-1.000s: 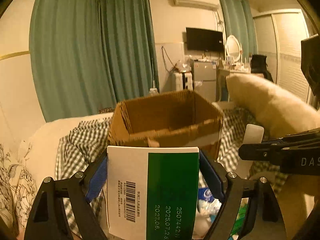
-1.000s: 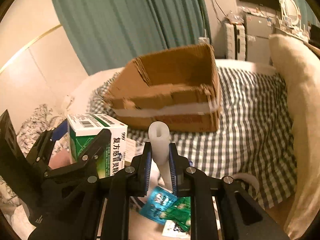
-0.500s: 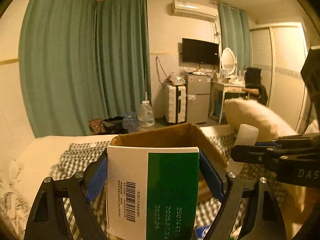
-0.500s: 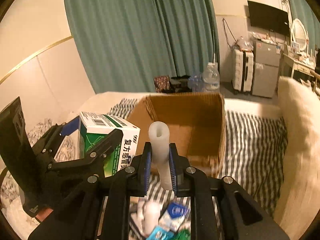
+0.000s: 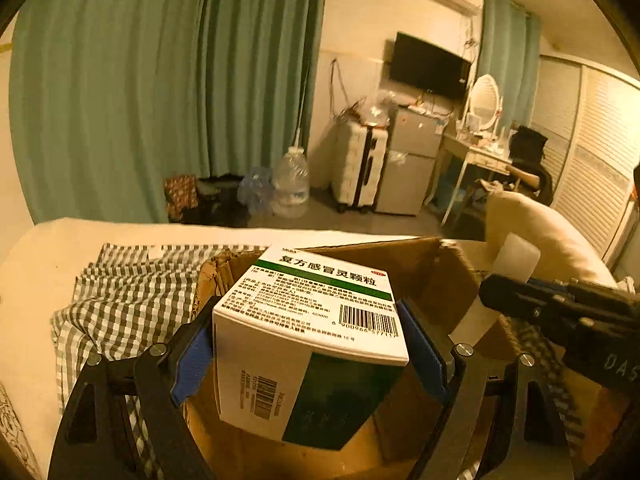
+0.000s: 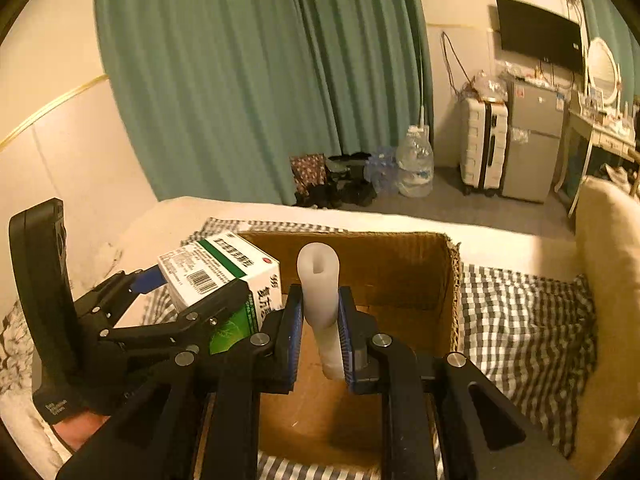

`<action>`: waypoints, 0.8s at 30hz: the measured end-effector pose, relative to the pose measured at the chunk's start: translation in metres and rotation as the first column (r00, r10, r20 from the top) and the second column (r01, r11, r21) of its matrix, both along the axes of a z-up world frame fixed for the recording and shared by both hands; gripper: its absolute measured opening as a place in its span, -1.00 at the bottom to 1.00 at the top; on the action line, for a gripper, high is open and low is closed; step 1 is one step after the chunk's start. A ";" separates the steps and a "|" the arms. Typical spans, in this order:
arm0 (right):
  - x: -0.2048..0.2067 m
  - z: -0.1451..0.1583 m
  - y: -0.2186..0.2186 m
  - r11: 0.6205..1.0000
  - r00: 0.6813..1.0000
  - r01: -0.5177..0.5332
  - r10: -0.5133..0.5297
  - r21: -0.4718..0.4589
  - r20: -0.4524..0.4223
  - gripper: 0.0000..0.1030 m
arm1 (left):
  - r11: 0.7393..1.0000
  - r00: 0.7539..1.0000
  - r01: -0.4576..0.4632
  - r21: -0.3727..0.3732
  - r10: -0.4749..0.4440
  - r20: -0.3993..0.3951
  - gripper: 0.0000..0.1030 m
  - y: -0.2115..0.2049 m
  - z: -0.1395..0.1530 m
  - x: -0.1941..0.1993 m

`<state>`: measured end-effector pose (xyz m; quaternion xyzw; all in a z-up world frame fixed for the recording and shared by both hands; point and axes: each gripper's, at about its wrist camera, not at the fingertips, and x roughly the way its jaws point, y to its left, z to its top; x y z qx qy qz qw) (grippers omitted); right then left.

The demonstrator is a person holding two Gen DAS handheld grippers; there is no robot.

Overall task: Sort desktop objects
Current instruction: 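Carry the green-and-white box and white bottle into the cardboard box and release both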

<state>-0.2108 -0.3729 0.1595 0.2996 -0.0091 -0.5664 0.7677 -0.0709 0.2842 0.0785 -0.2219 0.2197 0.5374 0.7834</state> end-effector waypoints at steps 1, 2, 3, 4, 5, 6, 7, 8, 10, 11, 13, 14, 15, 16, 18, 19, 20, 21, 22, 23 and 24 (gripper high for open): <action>-0.001 -0.005 -0.008 1.000 1.000 -0.003 0.003 0.012 0.003 -0.69 | 1.000 1.000 0.003 -0.011 -0.003 0.006 0.68 0.005 -0.003 -0.002; -0.001 -0.010 -0.018 1.000 1.000 -0.005 0.005 0.027 0.000 -0.69 | 1.000 1.000 0.004 -0.025 -0.003 0.012 0.68 0.010 -0.007 -0.004; 0.001 -0.013 -0.023 0.999 1.000 -0.006 0.007 0.037 -0.007 -0.69 | 1.000 1.000 0.002 -0.031 -0.001 0.014 0.68 0.013 -0.009 -0.003; 0.001 -0.017 -0.032 0.999 1.000 -0.006 0.007 0.046 -0.012 -0.69 | 1.000 1.000 0.006 -0.031 -0.005 0.014 0.68 0.016 -0.012 -0.003; 0.000 -0.019 -0.037 0.999 1.000 -0.006 0.006 0.052 -0.009 -0.69 | 1.000 1.000 0.008 -0.031 -0.008 0.010 0.68 0.018 -0.015 -0.001; 0.000 -0.022 -0.041 0.998 1.000 -0.006 0.006 0.056 -0.003 -0.68 | 0.999 1.000 0.013 -0.030 -0.013 0.010 0.68 0.021 -0.013 0.000; -0.001 -0.024 -0.044 0.998 1.000 -0.012 0.012 0.058 0.008 -0.63 | 0.999 1.000 0.024 -0.031 -0.024 0.013 0.69 0.021 -0.015 0.001; -0.001 -0.026 -0.045 0.998 1.000 -0.010 0.009 0.059 0.012 -0.54 | 0.999 0.999 0.035 -0.034 -0.034 0.011 0.76 0.021 -0.015 0.000; -0.003 -0.027 -0.040 0.998 1.000 0.010 -0.011 0.054 0.019 0.02 | 0.999 0.999 0.031 -0.027 -0.031 -0.017 0.95 0.017 -0.015 -0.001; -0.006 -0.026 -0.033 0.999 0.999 0.026 -0.027 0.040 0.030 0.20 | 1.000 0.999 0.013 -0.013 -0.014 -0.032 1.00 0.013 -0.013 -0.003; -0.010 -0.023 -0.021 0.999 0.998 0.043 -0.043 0.019 0.035 0.20 | 1.000 1.000 0.007 0.006 -0.007 -0.026 1.00 0.003 -0.006 -0.009; -0.011 -0.020 -0.015 0.999 0.998 0.049 -0.050 0.017 0.029 0.20 | 1.000 1.000 0.009 0.006 -0.009 -0.021 1.00 0.000 -0.004 -0.012; -0.013 -0.016 -0.010 0.998 0.998 0.055 -0.056 0.016 0.027 0.20 | 1.000 1.000 -0.001 0.006 0.001 -0.014 1.00 -0.007 0.000 -0.017; -0.014 -0.014 -0.006 0.998 0.998 0.060 -0.060 0.014 0.030 0.20 | 1.000 1.000 -0.010 0.007 0.010 -0.003 1.00 -0.014 0.004 -0.022; -0.016 -0.006 0.011 0.998 0.997 0.062 -0.062 0.002 0.037 0.20 | 1.000 1.000 -0.013 0.009 0.013 0.019 1.00 -0.029 0.013 -0.032; -0.017 -0.002 0.020 0.998 0.997 0.064 -0.063 -0.006 0.037 0.20 | 1.000 1.000 -0.018 0.012 0.018 0.017 1.00 -0.039 0.018 -0.036; -0.016 0.003 0.032 0.998 0.997 0.066 -0.065 -0.016 0.032 0.20 | 1.000 1.000 -0.017 0.021 0.017 0.013 1.00 -0.047 0.024 -0.039; -0.016 0.006 0.041 0.997 0.997 0.069 -0.068 -0.022 0.028 0.20 | 0.999 1.000 -0.012 0.032 0.012 0.006 1.00 -0.057 0.029 -0.041; -0.013 0.009 0.050 0.997 0.997 0.074 -0.073 -0.025 0.023 0.20 | 0.999 1.000 -0.007 0.044 0.007 -0.005 1.00 -0.069 0.031 -0.042; -0.010 0.011 0.061 0.997 0.997 0.074 -0.073 -0.027 0.019 0.20 | 0.998 1.000 0.009 0.057 -0.008 -0.018 1.00 -0.085 0.032 -0.046; -0.007 0.012 0.073 0.997 0.997 0.073 -0.072 -0.027 0.016 0.20 | 0.997 0.999 0.027 0.066 -0.025 -0.031 1.00 -0.099 0.030 -0.049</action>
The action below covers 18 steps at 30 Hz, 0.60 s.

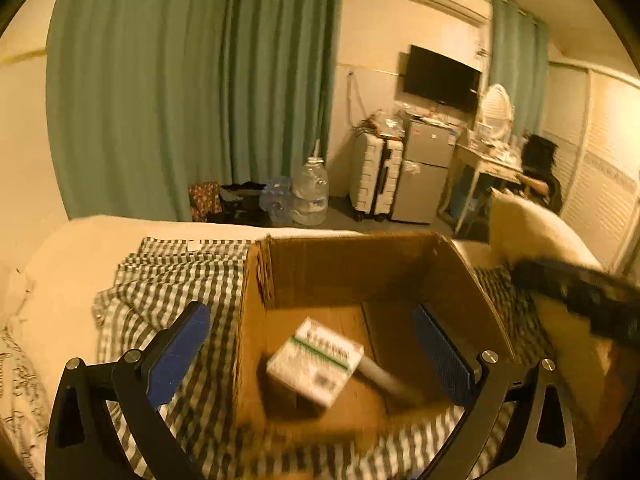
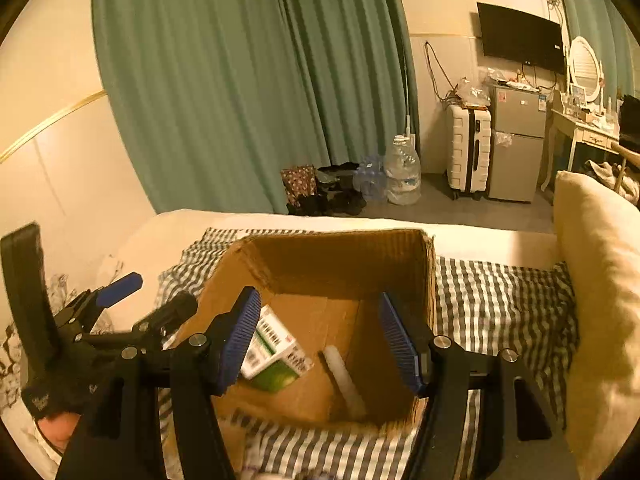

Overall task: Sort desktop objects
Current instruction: 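Carry the green-and-white box and white bottle into the cardboard box and release both, then grasp the tan medicine box with the left gripper while the right grasps the Vinda tissues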

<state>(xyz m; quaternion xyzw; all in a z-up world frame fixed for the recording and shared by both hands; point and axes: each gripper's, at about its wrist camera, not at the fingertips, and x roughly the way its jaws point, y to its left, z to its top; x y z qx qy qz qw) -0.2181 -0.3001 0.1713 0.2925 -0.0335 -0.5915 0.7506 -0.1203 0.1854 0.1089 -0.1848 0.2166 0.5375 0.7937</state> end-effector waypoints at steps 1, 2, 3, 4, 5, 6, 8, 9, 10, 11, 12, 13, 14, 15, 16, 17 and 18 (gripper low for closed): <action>0.002 -0.001 0.006 1.000 1.000 -0.001 0.001 0.000 -0.002 0.20 | 1.000 1.000 0.009 0.005 -0.009 -0.020 1.00 -0.014 -0.003 -0.003; 0.006 -0.003 0.018 1.000 1.000 -0.003 0.003 0.004 -0.009 0.20 | 1.000 0.999 0.010 0.007 -0.010 -0.042 1.00 -0.032 -0.010 -0.008; 0.010 -0.007 0.026 1.000 1.000 -0.003 0.004 0.010 -0.015 0.20 | 1.000 0.999 0.011 0.005 -0.010 -0.053 1.00 -0.045 -0.018 -0.014; 0.015 -0.011 0.035 1.000 1.000 -0.009 0.009 0.018 -0.023 0.20 | 1.000 0.998 0.014 -0.002 -0.014 -0.055 1.00 -0.057 -0.028 -0.020; 0.020 -0.017 0.044 1.000 0.999 -0.016 0.017 0.027 -0.032 0.20 | 1.000 0.999 0.015 -0.020 -0.016 -0.044 1.00 -0.072 -0.043 -0.029; 0.027 -0.026 0.054 0.999 0.999 -0.022 0.023 0.041 -0.042 0.20 | 0.999 0.999 0.014 -0.043 -0.015 -0.031 1.00 -0.081 -0.056 -0.037; 0.038 -0.042 0.065 0.997 0.998 -0.046 0.050 0.067 -0.049 0.20 | 0.994 1.000 0.008 -0.112 -0.005 0.029 1.00 -0.094 -0.085 -0.055; 0.044 -0.051 0.069 0.995 0.997 -0.054 0.059 0.082 -0.052 0.20 | 0.989 0.998 0.002 -0.146 0.008 0.062 1.00 -0.095 -0.096 -0.059; 0.050 -0.061 0.074 0.993 0.997 -0.057 0.063 0.100 -0.053 0.20 | 0.984 0.996 -0.007 -0.180 0.022 0.082 1.00 -0.093 -0.106 -0.062; 0.057 -0.074 0.076 0.990 0.996 -0.064 0.070 0.124 -0.050 0.20 | 0.976 0.995 -0.016 -0.218 0.038 0.095 1.00 -0.088 -0.113 -0.063; 0.062 -0.082 0.076 0.988 0.996 -0.068 0.075 0.139 -0.042 0.20 | 0.966 0.993 -0.029 -0.255 0.058 0.104 1.00 -0.082 -0.119 -0.064; 0.066 -0.092 0.075 0.985 0.997 -0.072 0.077 0.160 -0.023 0.20 | 0.957 0.990 -0.042 -0.287 0.078 0.117 1.00 -0.076 -0.125 -0.066; 0.070 -0.106 0.072 0.977 0.996 -0.090 0.090 0.191 0.011 0.20 | 0.954 0.988 -0.046 -0.296 0.087 0.128 1.00 -0.075 -0.128 -0.067; 0.072 -0.114 0.071 0.977 0.997 -0.044 0.031 0.208 0.067 0.20 | 0.954 0.985 -0.049 -0.294 0.096 0.145 1.00 -0.075 -0.129 -0.068; 0.075 -0.123 0.068 0.971 0.996 -0.049 0.032 0.233 0.078 0.20 | 0.957 0.983 -0.050 -0.287 0.097 0.153 1.00 -0.073 -0.129 -0.069; 0.078 -0.133 0.062 0.964 0.997 -0.047 0.027 0.263 0.079 0.20 | 0.959 0.984 -0.056 -0.277 0.100 0.146 1.00 -0.071 -0.130 -0.069; 0.081 -0.141 0.056 0.956 0.996 -0.050 0.028 0.290 0.080 0.20 | 0.960 0.986 -0.061 -0.274 0.100 0.133 1.00 -0.068 -0.131 -0.068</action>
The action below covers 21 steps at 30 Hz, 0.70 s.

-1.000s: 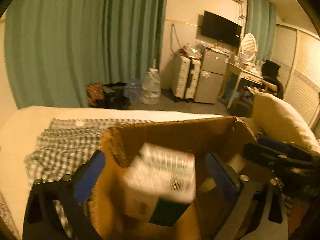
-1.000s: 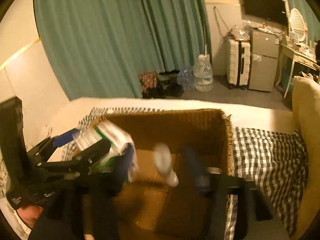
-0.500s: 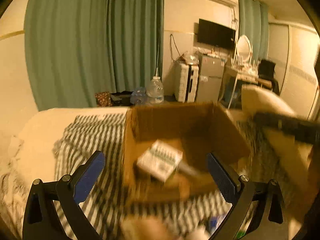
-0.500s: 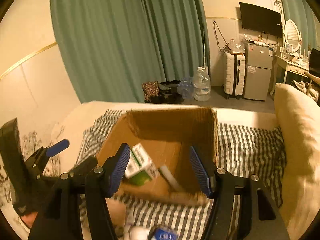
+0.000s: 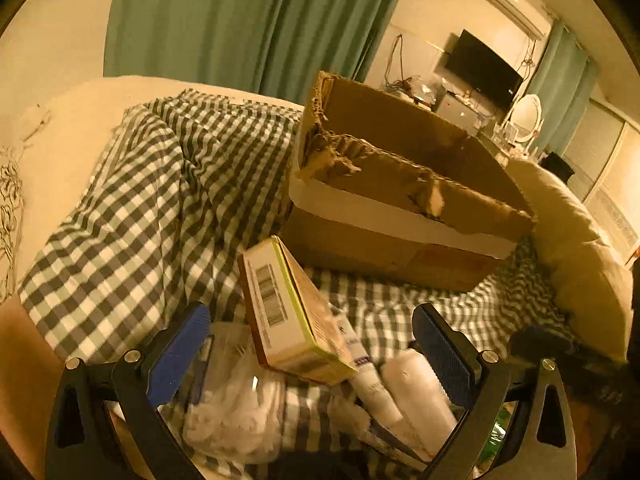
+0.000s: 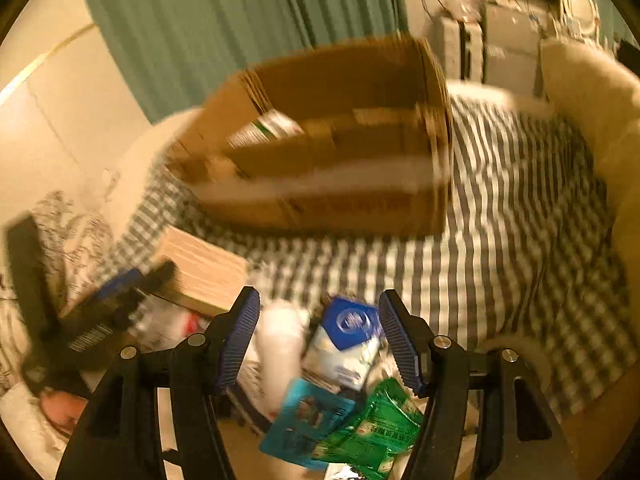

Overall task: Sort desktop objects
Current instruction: 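Grasp the tan medicine box with the left gripper while the right grasps the Vinda tissues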

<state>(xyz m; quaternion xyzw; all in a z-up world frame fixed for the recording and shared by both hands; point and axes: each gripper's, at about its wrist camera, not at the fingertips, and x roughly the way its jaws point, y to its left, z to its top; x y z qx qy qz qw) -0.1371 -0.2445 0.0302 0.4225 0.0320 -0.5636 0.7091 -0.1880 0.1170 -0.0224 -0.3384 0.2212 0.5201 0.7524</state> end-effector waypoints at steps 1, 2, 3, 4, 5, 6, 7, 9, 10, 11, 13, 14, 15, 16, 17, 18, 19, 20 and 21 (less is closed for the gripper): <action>0.000 -0.006 -0.003 1.000 1.000 0.001 -0.001 0.014 0.004 0.20 | 1.000 1.000 -0.001 -0.001 0.001 -0.013 1.00 0.003 -0.002 0.001; 0.001 -0.012 -0.009 0.999 1.000 0.004 -0.005 0.033 0.015 0.20 | 1.000 1.000 0.002 -0.005 -0.002 -0.018 1.00 0.004 -0.009 0.000; 0.000 -0.018 -0.012 0.999 1.000 0.005 -0.006 0.045 0.026 0.20 | 1.000 1.000 0.006 -0.010 -0.007 -0.017 1.00 0.006 -0.013 0.001; 0.001 -0.023 -0.018 0.998 0.999 0.006 -0.008 0.060 0.032 0.20 | 1.000 1.000 0.008 -0.019 -0.009 -0.017 1.00 0.009 -0.017 0.001; 0.001 -0.025 -0.021 0.998 1.000 0.005 -0.007 0.067 0.028 0.20 | 0.999 1.000 0.012 -0.032 -0.012 -0.017 1.00 0.012 -0.022 0.002; 0.004 -0.027 -0.023 0.997 1.000 0.002 -0.004 0.076 0.020 0.20 | 0.999 1.000 0.014 -0.042 -0.015 -0.017 1.00 0.015 -0.026 0.003; 0.009 -0.030 -0.027 0.996 1.000 0.001 -0.002 0.087 0.012 0.20 | 0.999 1.000 0.014 -0.051 -0.015 -0.016 1.00 0.018 -0.030 0.004; 0.015 -0.038 -0.033 0.994 1.000 -0.004 0.002 0.106 0.011 0.20 | 0.999 0.999 0.006 -0.046 -0.008 -0.037 0.98 0.022 -0.036 0.005; 0.018 -0.041 -0.037 0.993 1.000 -0.002 0.001 0.121 0.009 0.20 | 0.999 0.999 0.003 -0.046 -0.005 -0.048 0.95 0.024 -0.037 0.006; 0.020 -0.046 -0.041 0.990 1.000 0.004 -0.004 0.139 0.004 0.20 | 0.999 0.999 0.003 -0.045 -0.005 -0.049 0.87 0.025 -0.037 0.006; 0.023 -0.052 -0.045 0.987 1.000 0.013 -0.014 0.158 0.004 0.21 | 0.999 0.999 0.004 -0.042 -0.006 -0.049 0.78 0.026 -0.038 0.006; 0.024 -0.055 -0.047 0.986 1.000 0.024 -0.024 0.166 -0.005 0.21 | 0.999 0.998 0.002 -0.040 -0.004 -0.055 0.73 0.025 -0.038 0.005; 0.024 -0.055 -0.048 0.986 1.000 0.029 -0.027 0.167 -0.014 0.21 | 0.999 0.998 0.002 -0.038 -0.004 -0.061 0.72 0.024 -0.039 0.005; 0.025 -0.055 -0.048 0.985 0.999 0.031 -0.027 0.168 -0.026 0.21 | 0.999 0.998 0.003 -0.037 -0.006 -0.067 0.69 0.024 -0.040 0.006; 0.025 -0.055 -0.049 0.984 0.999 0.035 -0.028 0.172 -0.040 0.21 | 0.999 0.997 0.002 -0.035 -0.005 -0.076 0.59 0.024 -0.041 0.006; 0.025 -0.055 -0.048 0.984 0.998 0.039 -0.031 0.176 -0.047 0.21 | 0.999 0.996 0.001 -0.035 -0.004 -0.084 0.52 0.024 -0.041 0.006; 0.022 -0.055 -0.046 0.984 0.998 0.053 -0.047 0.172 -0.040 0.21 | 0.999 0.996 -0.003 -0.037 -0.001 -0.087 0.47 0.025 -0.042 0.005; 0.020 -0.055 -0.045 0.983 0.998 0.064 -0.059 0.170 -0.034 0.21 | 0.999 0.997 -0.005 -0.042 0.002 -0.078 0.47 0.025 -0.043 0.003; 0.017 -0.055 -0.044 0.982 0.997 0.075 -0.070 0.172 -0.036 0.21 | 0.999 0.998 -0.008 -0.046 0.005 -0.068 0.47 0.025 -0.043 0.001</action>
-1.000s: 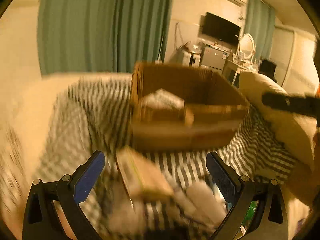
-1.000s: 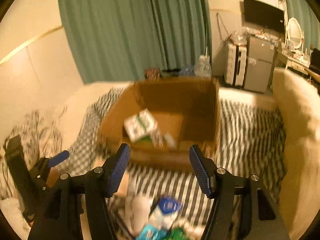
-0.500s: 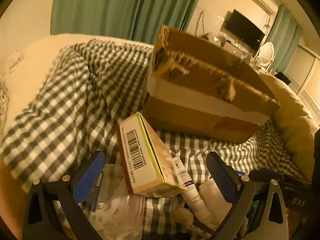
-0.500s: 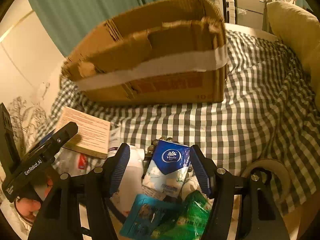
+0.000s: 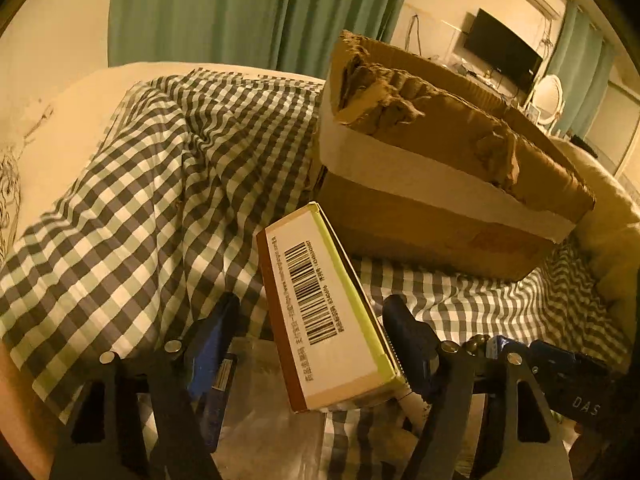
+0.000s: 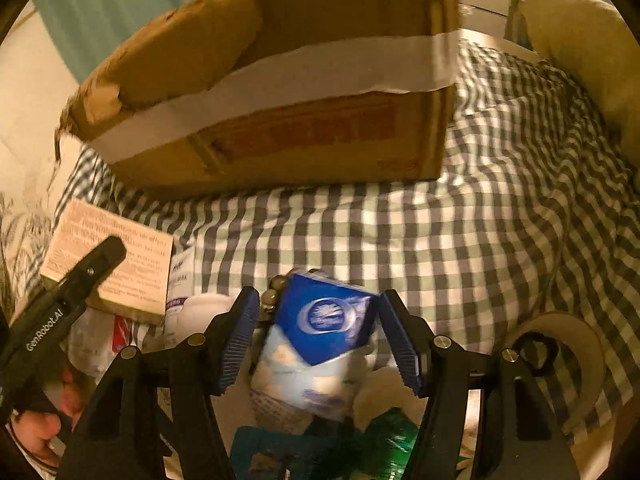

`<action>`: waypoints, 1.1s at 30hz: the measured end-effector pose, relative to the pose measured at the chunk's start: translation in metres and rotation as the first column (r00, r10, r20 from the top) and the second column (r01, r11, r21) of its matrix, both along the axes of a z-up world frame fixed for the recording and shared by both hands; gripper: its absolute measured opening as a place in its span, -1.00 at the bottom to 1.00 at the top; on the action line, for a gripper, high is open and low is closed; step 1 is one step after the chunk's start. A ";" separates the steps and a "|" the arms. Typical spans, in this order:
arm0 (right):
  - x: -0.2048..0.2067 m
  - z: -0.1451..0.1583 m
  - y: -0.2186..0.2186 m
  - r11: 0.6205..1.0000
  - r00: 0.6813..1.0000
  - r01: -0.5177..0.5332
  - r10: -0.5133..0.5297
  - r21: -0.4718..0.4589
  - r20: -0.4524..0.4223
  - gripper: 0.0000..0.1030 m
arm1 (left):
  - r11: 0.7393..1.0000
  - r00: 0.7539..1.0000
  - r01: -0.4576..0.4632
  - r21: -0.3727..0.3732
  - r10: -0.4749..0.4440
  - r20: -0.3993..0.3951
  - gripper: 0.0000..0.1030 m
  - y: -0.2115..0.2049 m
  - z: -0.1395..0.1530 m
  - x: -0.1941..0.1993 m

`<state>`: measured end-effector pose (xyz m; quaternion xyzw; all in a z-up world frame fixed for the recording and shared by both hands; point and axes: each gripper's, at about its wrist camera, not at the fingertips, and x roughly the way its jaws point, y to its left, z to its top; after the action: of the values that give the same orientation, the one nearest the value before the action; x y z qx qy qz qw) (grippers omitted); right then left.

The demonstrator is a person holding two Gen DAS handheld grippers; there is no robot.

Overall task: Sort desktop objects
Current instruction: 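Grasp the tan medicine box with the left gripper while the right grasps the Vinda tissues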

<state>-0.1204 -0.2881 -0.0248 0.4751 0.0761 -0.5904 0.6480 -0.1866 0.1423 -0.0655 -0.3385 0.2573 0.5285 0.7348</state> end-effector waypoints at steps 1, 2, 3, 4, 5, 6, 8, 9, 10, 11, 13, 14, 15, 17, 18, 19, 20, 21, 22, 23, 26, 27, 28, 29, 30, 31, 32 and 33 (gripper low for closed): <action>-0.001 -0.001 0.000 1.000 1.000 0.001 0.000 0.011 -0.007 0.21 | 1.000 1.000 0.000 -0.001 0.000 0.004 0.47 0.000 0.000 -0.001; -0.001 -0.005 -0.001 1.000 1.000 -0.003 0.003 0.027 -0.011 0.21 | 1.000 1.000 0.003 -0.001 -0.003 0.003 0.47 0.000 -0.001 -0.001; -0.001 -0.009 -0.002 0.999 1.000 -0.007 0.007 0.043 -0.006 0.21 | 1.000 1.000 0.006 0.003 -0.006 -0.002 0.45 -0.001 -0.001 0.000; -0.001 -0.013 -0.002 0.999 1.000 -0.014 0.013 0.051 0.015 0.21 | 1.000 1.000 0.006 0.007 -0.006 -0.002 0.43 -0.002 -0.001 0.001; 0.000 -0.015 -0.002 0.999 0.999 -0.022 0.020 0.049 0.036 0.20 | 1.000 1.000 0.006 0.007 -0.006 0.000 0.38 -0.003 0.000 0.001; 0.003 -0.015 -0.002 0.998 0.999 -0.029 0.027 0.048 0.032 0.20 | 1.000 1.000 0.007 0.009 -0.007 0.002 0.33 -0.002 0.000 0.002; 0.011 -0.010 -0.002 0.998 0.999 -0.049 0.050 0.032 -0.020 0.17 | 0.999 1.000 0.025 0.029 -0.025 0.011 -0.02 -0.006 0.005 0.005; 0.015 -0.009 -0.002 0.998 0.997 -0.065 0.066 0.029 -0.039 0.10 | 0.999 0.999 0.035 0.035 -0.035 0.005 -0.05 -0.007 0.006 0.006; 0.019 -0.007 -0.001 0.997 0.996 -0.074 0.075 0.025 -0.049 0.08 | 0.998 0.999 0.043 0.041 -0.042 -0.008 -0.09 -0.009 0.007 0.009; 0.021 -0.006 0.000 0.997 0.995 -0.079 0.080 0.027 -0.057 0.06 | 0.998 0.998 0.052 0.046 -0.051 -0.020 -0.10 -0.011 0.007 0.010; 0.024 -0.004 0.002 0.997 0.993 -0.080 0.081 0.020 -0.081 0.04 | 0.997 0.998 0.055 0.057 -0.054 -0.025 -0.11 -0.013 0.007 0.010; 0.024 -0.003 0.003 0.997 0.993 -0.081 0.082 0.019 -0.088 0.03 | 0.997 0.998 0.055 0.057 -0.054 -0.021 -0.12 -0.014 0.008 0.010; 0.024 -0.002 0.005 0.997 0.993 -0.081 0.082 0.016 -0.090 0.02 | 0.997 0.998 0.054 0.058 -0.053 -0.018 -0.12 -0.014 0.008 0.009; 0.024 0.000 0.009 0.997 0.993 -0.073 0.074 0.007 -0.087 0.02 | 0.997 0.999 0.051 0.055 -0.051 -0.006 -0.14 -0.014 0.010 0.006; 0.022 0.003 0.011 0.997 0.993 -0.071 0.071 0.000 -0.089 0.02 | 0.997 0.999 0.048 0.055 -0.048 -0.001 -0.14 -0.014 0.010 0.004; 0.020 0.007 0.014 0.998 0.993 -0.065 0.064 -0.010 -0.095 0.02 | 0.997 0.999 0.043 0.059 -0.044 0.003 -0.15 -0.015 0.012 0.003; 0.016 0.010 0.017 0.998 0.993 -0.063 0.060 -0.019 -0.098 0.02 | 0.997 0.999 0.038 0.065 -0.039 0.004 -0.15 -0.017 0.014 0.002; 0.012 0.012 0.019 0.998 0.993 -0.060 0.057 -0.030 -0.099 0.02 | 0.997 0.999 0.033 0.073 -0.033 0.002 -0.16 -0.018 0.016 0.001; 0.009 0.017 0.023 0.997 0.993 -0.058 0.053 -0.046 -0.101 0.02 | 0.996 1.000 0.027 0.082 -0.028 0.002 -0.16 -0.019 0.018 0.000; 0.008 0.020 0.025 0.997 0.993 -0.057 0.051 -0.057 -0.105 0.02 | 0.995 1.000 0.022 0.096 -0.022 0.001 -0.17 -0.021 0.021 -0.001; 0.006 0.032 0.031 0.994 0.990 -0.057 0.043 -0.095 -0.137 0.02 | 0.992 1.000 0.027 0.126 -0.027 -0.002 -0.20 -0.024 0.028 -0.004; 0.006 0.036 0.032 0.993 0.989 -0.058 0.043 -0.106 -0.138 0.02 | 0.991 1.000 0.031 0.132 -0.031 -0.002 -0.21 -0.025 0.030 -0.004; 0.007 0.039 0.032 0.991 0.990 -0.060 0.044 -0.118 -0.136 0.02 | 0.990 1.000 0.031 0.138 -0.031 -0.004 -0.21 -0.026 0.032 -0.004; 0.007 0.044 0.035 0.990 0.990 -0.061 0.044 -0.128 -0.137 0.02 | 0.988 0.999 0.035 0.149 -0.034 -0.009 -0.22 -0.029 0.034 -0.005; 0.008 0.047 0.037 0.989 0.990 -0.062 0.043 -0.137 -0.138 0.02 | 0.986 0.999 0.038 0.160 -0.036 -0.013 -0.22 -0.031 0.036 -0.005; 0.008 0.049 0.038 0.988 0.989 -0.064 0.044 -0.144 -0.138 0.02 | 0.983 0.999 0.037 0.181 -0.035 -0.011 -0.23 -0.035 0.039 -0.006; 0.010 0.052 0.039 0.986 0.989 -0.068 0.047 -0.152 -0.140 0.02 | 0.978 0.999 0.047 0.202 -0.047 -0.009 -0.26 -0.039 0.042 -0.007; 0.013 0.054 0.039 0.985 0.989 -0.072 0.049 -0.160 -0.140 0.02 | 0.974 0.998 0.061 0.217 -0.059 -0.017 -0.27 -0.042 0.044 -0.007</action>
<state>-0.1079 -0.2489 0.0293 0.3763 0.0854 -0.6056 0.6960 -0.1936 0.0998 -0.0214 -0.2454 0.2117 0.5327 0.7818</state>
